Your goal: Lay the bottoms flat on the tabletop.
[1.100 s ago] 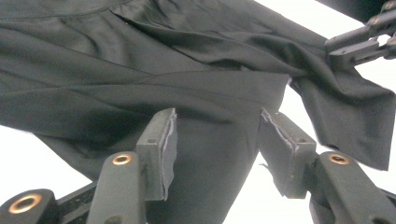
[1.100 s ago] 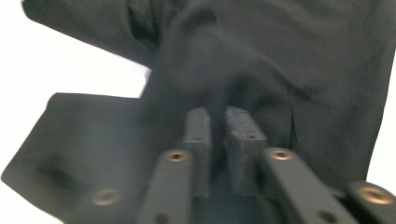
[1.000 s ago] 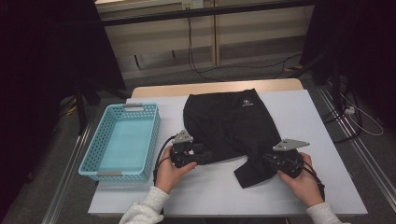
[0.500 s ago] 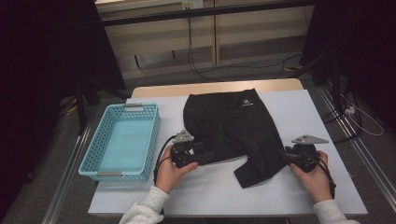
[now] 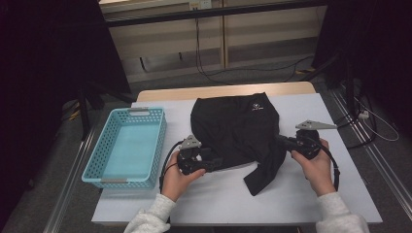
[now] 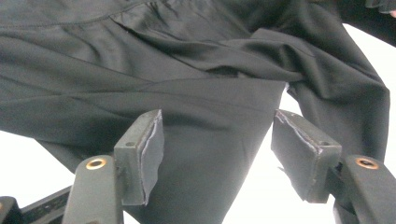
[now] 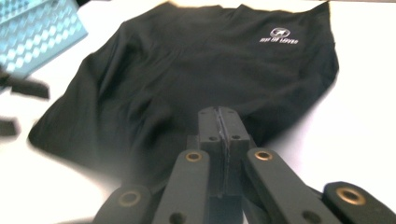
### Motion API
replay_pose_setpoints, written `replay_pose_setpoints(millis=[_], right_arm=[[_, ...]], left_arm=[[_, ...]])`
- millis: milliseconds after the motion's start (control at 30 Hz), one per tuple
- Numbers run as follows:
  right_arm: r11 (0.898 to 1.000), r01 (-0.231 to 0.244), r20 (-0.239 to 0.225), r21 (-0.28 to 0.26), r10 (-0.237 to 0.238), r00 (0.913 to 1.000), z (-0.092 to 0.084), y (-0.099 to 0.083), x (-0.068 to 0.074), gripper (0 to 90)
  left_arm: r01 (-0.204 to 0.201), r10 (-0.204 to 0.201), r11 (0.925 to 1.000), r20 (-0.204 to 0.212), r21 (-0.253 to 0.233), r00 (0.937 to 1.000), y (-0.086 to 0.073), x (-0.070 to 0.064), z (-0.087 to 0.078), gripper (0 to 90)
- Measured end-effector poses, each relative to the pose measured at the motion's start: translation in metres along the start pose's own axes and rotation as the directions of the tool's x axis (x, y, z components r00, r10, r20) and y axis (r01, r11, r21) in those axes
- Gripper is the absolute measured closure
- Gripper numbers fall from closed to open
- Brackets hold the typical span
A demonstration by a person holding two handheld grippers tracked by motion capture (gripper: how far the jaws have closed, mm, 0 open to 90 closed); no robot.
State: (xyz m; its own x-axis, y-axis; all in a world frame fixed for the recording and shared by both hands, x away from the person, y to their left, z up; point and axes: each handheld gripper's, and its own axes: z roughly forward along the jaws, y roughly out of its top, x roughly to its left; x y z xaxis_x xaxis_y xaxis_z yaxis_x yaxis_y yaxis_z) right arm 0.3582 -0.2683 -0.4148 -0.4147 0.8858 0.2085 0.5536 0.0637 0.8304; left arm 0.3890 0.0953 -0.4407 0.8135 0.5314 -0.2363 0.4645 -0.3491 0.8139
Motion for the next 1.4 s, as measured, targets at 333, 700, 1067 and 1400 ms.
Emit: replay_pose_setpoints(millis=[333,700,1067,1400], right_arm=[[0.988,0.006,0.181,0.151,-0.033,0.9829,0.055,0.006,-0.038,89.5],[0.992,-0.069,0.214,0.108,0.045,0.9757,0.043,-0.007,-0.044,66.0],[0.997,-0.024,0.155,0.074,0.013,0.9878,-0.002,-0.028,-0.026,47.8],[0.986,0.051,0.142,0.157,-0.074,0.9871,-0.007,-0.047,-0.015,48.9]], left_arm=[[0.026,-0.027,0.9995,-0.016,-0.017,0.9995,0.0,0.007,-0.005,33.5],[0.023,-0.023,0.9996,-0.009,-0.017,0.9997,-0.001,0.006,-0.006,32.0],[0.011,-0.011,0.9999,-0.001,-0.009,0.9999,0.0,0.002,-0.005,29.3],[-0.009,0.009,1.0,-0.029,-0.001,0.9995,0.002,0.005,-0.01,25.6]])
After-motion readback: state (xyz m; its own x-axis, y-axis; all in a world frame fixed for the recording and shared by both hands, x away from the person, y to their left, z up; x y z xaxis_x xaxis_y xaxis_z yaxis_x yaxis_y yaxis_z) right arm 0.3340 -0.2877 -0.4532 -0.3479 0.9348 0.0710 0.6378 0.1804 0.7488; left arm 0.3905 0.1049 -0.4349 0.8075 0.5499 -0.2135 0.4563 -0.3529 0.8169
